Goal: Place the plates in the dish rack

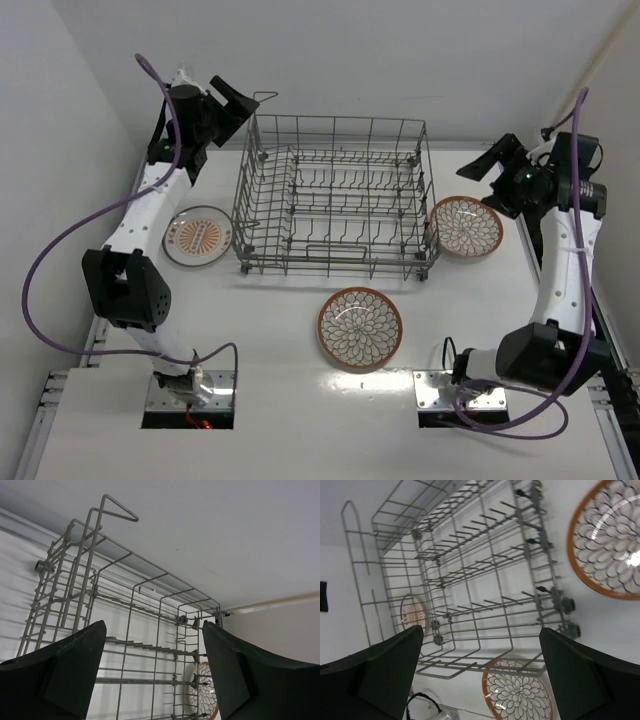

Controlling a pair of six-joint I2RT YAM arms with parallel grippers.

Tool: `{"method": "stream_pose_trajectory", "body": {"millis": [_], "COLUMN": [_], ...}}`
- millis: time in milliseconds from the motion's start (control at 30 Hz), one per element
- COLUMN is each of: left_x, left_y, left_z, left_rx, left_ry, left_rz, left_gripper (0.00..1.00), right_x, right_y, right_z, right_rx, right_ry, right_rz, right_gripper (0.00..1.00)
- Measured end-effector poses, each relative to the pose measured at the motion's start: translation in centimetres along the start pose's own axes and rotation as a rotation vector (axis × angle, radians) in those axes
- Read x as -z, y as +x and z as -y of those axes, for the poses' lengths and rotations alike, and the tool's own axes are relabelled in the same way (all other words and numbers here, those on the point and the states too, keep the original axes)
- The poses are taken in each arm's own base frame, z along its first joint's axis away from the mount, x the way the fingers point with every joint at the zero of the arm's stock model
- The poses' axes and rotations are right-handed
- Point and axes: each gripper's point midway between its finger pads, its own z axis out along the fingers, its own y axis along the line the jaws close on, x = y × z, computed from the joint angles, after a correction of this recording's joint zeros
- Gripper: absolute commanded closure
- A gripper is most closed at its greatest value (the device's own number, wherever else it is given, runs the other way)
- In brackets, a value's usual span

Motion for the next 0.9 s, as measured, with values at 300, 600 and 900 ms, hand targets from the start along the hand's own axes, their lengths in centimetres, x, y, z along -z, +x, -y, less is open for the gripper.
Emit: {"method": "stream_pose_trajectory", "body": {"millis": [300, 600, 900], "left_x": [2.5, 7.3, 8.5], "left_y": [2.5, 3.5, 4.6], "left_z": [-2.5, -4.0, -6.0], "left_rx": [-0.017, -0.056, -0.072], "left_ry": [-0.039, -0.067, -0.115], "left_rz": [-0.035, -0.009, -0.013], "left_gripper": [0.18, 0.18, 0.16], "right_x": [0.1, 0.6, -2.2], "right_y": [-0.1, 2.3, 4.5], "right_z": [9.8, 19.8, 26.2], "right_rx": [-0.229, -0.461, -0.478], "right_ry": [0.231, 0.535, 0.625], "right_rz": [0.023, -0.044, -0.156], "right_gripper": [0.01, 0.01, 0.10]}}
